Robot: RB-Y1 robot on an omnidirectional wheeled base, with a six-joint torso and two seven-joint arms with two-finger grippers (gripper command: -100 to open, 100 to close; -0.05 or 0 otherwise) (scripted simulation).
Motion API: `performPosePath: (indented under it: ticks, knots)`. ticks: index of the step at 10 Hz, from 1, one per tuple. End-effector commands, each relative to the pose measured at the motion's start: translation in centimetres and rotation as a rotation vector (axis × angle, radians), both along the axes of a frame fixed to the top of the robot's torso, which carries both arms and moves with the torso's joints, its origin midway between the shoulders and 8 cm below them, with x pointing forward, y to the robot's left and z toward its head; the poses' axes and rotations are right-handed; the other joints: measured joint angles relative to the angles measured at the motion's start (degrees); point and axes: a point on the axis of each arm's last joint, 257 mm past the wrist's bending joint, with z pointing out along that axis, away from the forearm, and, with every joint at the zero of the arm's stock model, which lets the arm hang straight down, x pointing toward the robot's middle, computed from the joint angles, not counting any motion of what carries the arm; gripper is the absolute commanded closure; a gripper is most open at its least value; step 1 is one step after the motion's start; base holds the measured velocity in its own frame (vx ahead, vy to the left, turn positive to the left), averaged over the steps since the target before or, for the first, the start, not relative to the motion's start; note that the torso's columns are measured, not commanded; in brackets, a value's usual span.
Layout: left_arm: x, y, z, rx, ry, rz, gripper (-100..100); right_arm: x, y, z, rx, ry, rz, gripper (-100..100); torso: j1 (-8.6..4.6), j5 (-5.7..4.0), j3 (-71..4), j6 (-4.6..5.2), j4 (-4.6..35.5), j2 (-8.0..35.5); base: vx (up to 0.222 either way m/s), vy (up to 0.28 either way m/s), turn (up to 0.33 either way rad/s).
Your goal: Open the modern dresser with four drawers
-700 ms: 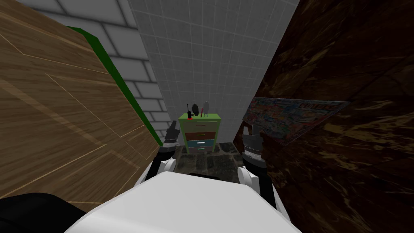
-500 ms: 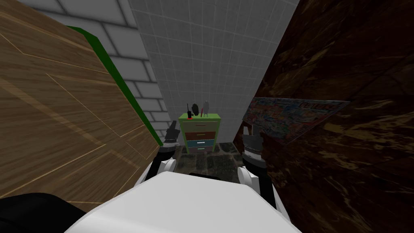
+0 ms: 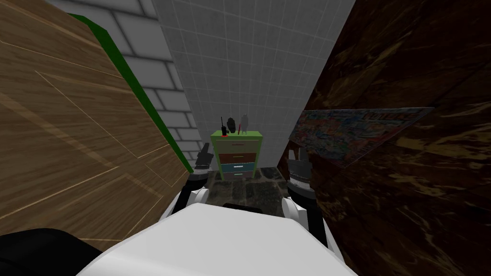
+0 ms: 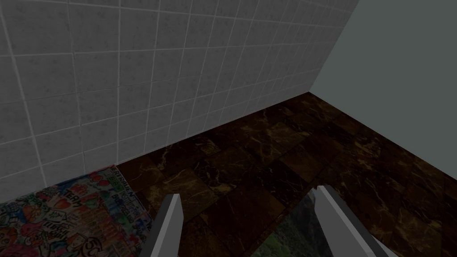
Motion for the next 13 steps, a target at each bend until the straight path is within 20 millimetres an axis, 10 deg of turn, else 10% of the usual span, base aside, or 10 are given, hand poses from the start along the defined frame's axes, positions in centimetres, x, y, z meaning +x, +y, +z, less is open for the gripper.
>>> performPosePath:
  ticks: [1, 2, 3, 13]
  knots:
    - [0.0, 0.0, 0.0, 0.0, 0.0, 0.0, 0, 0.0, 0.0, 0.0, 0.0, 0.0, 0.0, 0, 0.0, 0.0, -8.46, 0.0, 4.23, 4.23, 0.0, 0.0, 0.0]
    - [0.0, 0.0, 0.0, 0.0, 0.0, 0.0, 0, 0.0, 0.0, 0.0, 0.0, 0.0, 0.0, 0, 0.0, 0.0, -16.91, 0.0, 8.46, 8.46, 0.0, 0.0, 0.0]
    - [0.2, -0.1, -0.3, 0.027, 0.022, -0.011, -100, 0.0, 0.0, 0.0, 0.0, 0.0, 0.0, 0, 0.0, 0.0, -25.38, 0.0, 12.69, 12.69, 0.04, -0.018, 0.0]
    - [2.0, 0.8, -2.9, 0.049, 0.185, -0.001, -100, 0.0, 0.0, 0.0, 0.0, 0.001, 0.0, 0, 0.0, 0.0, -30.79, 0.0, 15.36, 15.3, 0.081, -0.026, 0.001]
